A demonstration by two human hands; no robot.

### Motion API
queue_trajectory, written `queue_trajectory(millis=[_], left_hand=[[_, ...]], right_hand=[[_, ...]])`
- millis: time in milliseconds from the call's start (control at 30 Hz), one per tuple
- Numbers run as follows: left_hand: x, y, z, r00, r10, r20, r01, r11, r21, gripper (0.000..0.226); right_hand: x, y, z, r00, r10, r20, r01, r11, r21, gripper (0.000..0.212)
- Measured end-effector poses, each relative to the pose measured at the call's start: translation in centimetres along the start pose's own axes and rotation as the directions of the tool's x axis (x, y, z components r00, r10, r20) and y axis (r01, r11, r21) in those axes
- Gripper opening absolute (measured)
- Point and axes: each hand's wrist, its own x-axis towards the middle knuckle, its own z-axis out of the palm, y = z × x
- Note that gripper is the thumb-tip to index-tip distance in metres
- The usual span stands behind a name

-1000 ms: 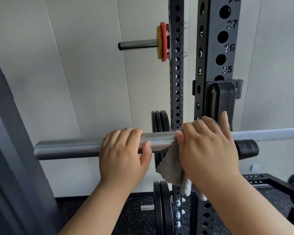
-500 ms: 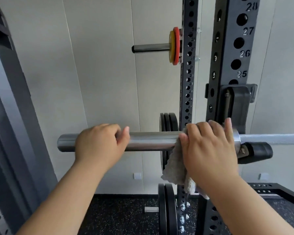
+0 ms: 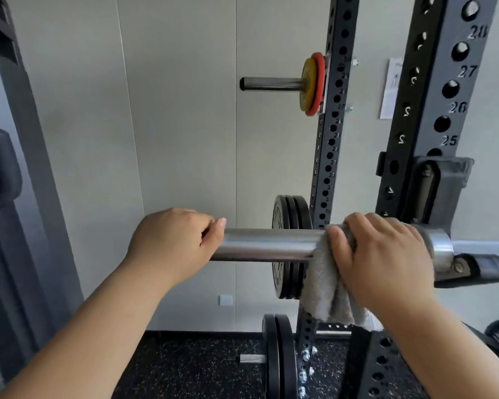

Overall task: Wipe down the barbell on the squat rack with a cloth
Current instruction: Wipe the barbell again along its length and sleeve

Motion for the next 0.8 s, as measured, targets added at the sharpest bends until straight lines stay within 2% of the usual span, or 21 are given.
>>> queue_trajectory(millis=[100, 200, 267, 400, 533, 667, 800], left_hand=[[-0.5, -1.0, 0.0, 1.000, 0.009, -0.019, -0.008, 0.999, 0.033, 0.055], [-1.1, -1.7, 0.3, 0.997, 0.045, -0.062, -0.043, 0.999, 0.027, 0.049], [-1.2, -2.2, 0.5, 0.992, 0.083, -0.097, -0.081, 0.996, 0.026, 0.048], [-1.0, -3.0, 0.8, 0.978, 0.164, -0.128, -0.161, 0.986, 0.034, 0.045], [-1.3, -3.5, 1.5, 0.961, 0.210, -0.179, -0.205, 0.978, 0.043, 0.040], [-1.4, -3.8, 1.9, 0.947, 0.228, -0.225, -0.227, 0.973, 0.030, 0.041], [-1.3, -3.9, 2.1, 0.940, 0.230, -0.254, -0.231, 0.973, 0.029, 0.045]], right_hand=[[0.3, -3.6, 0.3, 1.000, -0.016, -0.023, 0.017, 1.000, 0.018, 0.048], [-0.3, -8.8, 1.3, 0.984, -0.174, -0.021, 0.175, 0.983, 0.058, 0.042], [-0.7, -11.4, 2.1, 0.953, -0.298, -0.054, 0.301, 0.950, 0.079, 0.045], [-0.2, -10.2, 1.9, 0.883, -0.462, -0.079, 0.468, 0.880, 0.079, 0.059], [0.3, -7.9, 1.0, 0.924, -0.380, -0.037, 0.381, 0.922, 0.066, 0.071], [0.4, -9.1, 1.3, 0.952, -0.307, -0.006, 0.307, 0.950, 0.062, 0.079], [0.3, -10.3, 1.5, 0.954, -0.299, 0.007, 0.298, 0.951, 0.083, 0.081]])
